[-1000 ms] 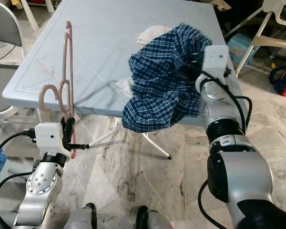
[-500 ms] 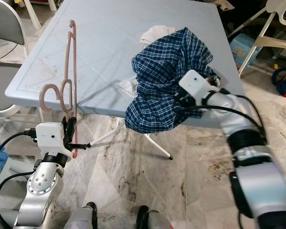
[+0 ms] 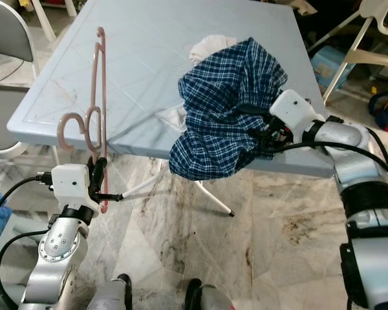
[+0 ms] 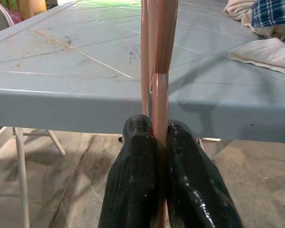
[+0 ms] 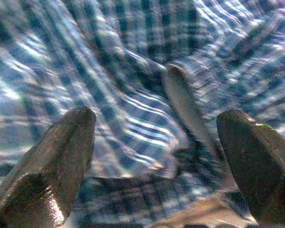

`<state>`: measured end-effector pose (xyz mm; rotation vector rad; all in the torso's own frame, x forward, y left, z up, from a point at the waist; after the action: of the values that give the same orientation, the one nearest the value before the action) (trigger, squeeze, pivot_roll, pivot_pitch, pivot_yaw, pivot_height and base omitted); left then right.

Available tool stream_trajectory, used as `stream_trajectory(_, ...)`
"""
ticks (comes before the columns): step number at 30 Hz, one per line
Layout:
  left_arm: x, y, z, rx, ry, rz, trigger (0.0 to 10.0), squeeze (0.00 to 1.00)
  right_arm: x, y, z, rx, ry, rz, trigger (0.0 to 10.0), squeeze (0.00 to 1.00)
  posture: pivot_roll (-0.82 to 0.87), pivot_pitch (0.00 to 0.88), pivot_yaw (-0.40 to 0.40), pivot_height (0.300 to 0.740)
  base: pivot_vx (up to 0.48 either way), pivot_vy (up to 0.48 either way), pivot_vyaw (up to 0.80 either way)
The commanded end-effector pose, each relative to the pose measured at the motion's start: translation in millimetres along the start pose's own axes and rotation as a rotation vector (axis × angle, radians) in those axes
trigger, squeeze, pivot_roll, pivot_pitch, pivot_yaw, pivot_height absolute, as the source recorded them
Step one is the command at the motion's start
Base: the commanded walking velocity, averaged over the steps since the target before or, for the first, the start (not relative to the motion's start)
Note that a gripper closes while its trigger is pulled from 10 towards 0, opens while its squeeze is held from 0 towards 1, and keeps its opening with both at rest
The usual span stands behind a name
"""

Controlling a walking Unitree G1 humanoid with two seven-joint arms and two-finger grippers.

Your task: Hang hanger

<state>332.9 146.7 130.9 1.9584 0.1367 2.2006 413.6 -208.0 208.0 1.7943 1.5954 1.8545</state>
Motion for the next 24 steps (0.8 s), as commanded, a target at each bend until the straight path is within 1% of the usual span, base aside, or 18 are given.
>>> stream_trajectory(1, -9.6, 3.5, -2.8, -0.013, -0.039, -0.005, 10.0, 0.00, 5.1, -8.4, -3.8, 0.049, 0.056, 0.071, 10.0, 0.00, 0.20, 0.229, -0.074, 0.740, 0.000, 0.000, 0.00)
stream_trajectory(5, -9.4, 3.0, -2.6, -0.015, -0.040, -0.005, 10.0, 0.00, 8.4, -23.4, -4.9, 0.121, 0.098, 0.127, 10.0, 0.00, 0.20, 0.229, -0.073, 0.740, 0.000, 0.000, 0.00)
stream_trajectory(7, -9.9, 3.3, -2.7, -0.019, -0.043, -0.005, 10.0, 0.00, 9.0, -39.6, -5.7, 0.194, 0.125, 0.193, 10.0, 0.00, 0.20, 0.228, -0.073, 0.740, 0.000, 0.000, 0.00)
stream_trajectory(10, -10.0, 3.8, -2.8, -0.023, -0.045, -0.005, 10.0, 0.00, 10.3, -54.7, -5.8, 0.260, 0.138, 0.230, 10.0, 0.00, 0.21, 0.228, -0.073, 0.740, 0.000, 0.000, 0.00)
stream_trajectory(12, -10.0, 4.0, -3.1, -0.025, -0.046, -0.004, 10.0, 0.00, 8.9, -68.5, -2.8, 0.309, 0.132, 0.257, 10.0, 0.00, 0.21, 0.229, -0.073, 0.740, 0.000, 0.000, 0.00)
stream_trajectory(13, -10.0, 4.1, -3.3, -0.026, -0.046, -0.004, 10.0, 0.00, 8.0, -79.3, 0.7, 0.347, 0.130, 0.272, 10.0, 0.00, 0.21, 0.229, -0.073, 0.740, 0.000, 0.000, 0.00)
stream_trajectory(14, -10.0, 4.1, -3.3, -0.026, -0.046, -0.004, 10.0, 0.00, 8.0, -79.3, 0.7, 0.347, 0.130, 0.272, 10.0, 0.00, 0.21, 0.229, -0.073, 0.740, 0.000, 0.000, 0.00)
stream_trajectory(16, -10.1, 3.9, -3.8, -0.027, -0.047, -0.004, 10.0, 0.00, 9.7, -88.3, 5.1, 0.377, 0.138, 0.300, 10.0, 0.00, 0.21, 0.230, -0.073, 0.740, 0.000, 0.000, 0.00)
stream_trajectory(18, -10.1, 3.8, -3.9, -0.027, -0.048, -0.004, 10.0, 0.00, 10.1, -91.8, 8.1, 0.386, 0.136, 0.309, 10.0, 0.00, 0.21, 0.231, -0.073, 0.740, 0.000, 0.000, 0.00)
stream_trajectory(19, -10.2, 3.9, -4.0, -0.028, -0.048, -0.004, 10.0, 0.00, 10.9, -96.0, 13.9, 0.393, 0.136, 0.327, 10.0, 0.00, 0.21, 0.231, -0.072, 0.740, 0.000, 0.000, 0.00)
stream_trajectory(22, -10.3, 3.9, -4.1, -0.029, -0.049, -0.004, 10.0, 0.00, 11.2, -102.3, 22.4, 0.403, 0.133, 0.347, 10.0, 0.00, 0.22, 0.232, -0.074, 0.740, 0.000, 0.000, 0.00)
stream_trajectory(23, -10.3, 3.9, -4.1, -0.029, -0.049, -0.004, 10.0, 0.00, 11.2, -102.3, 22.4, 0.403, 0.133, 0.347, 10.0, 0.00, 0.22, 0.232, -0.074, 0.740, 0.000, 0.000, 0.00)
stream_trajectory(24, -10.1, 3.6, -3.9, -0.029, -0.049, -0.004, 10.0, 0.00, 12.9, -103.1, 26.7, 0.398, 0.133, 0.356, 10.0, 0.00, 0.22, 0.232, -0.074, 0.740, 0.000, 0.000, 0.00)
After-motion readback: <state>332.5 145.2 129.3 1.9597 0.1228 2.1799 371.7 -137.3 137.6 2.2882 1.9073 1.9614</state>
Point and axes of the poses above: a point about 5 cm out from each wrist's last joint towards the gripper, its own z axis pointing out of the wrist towards the gripper, its own x axis along the axis of the wrist's last joint, y = z × x, the point moved 6 cm from there along z, pointing out of the wrist towards the gripper, and after that the axes turned 14 degrees about -z, right-handed, at the moved point
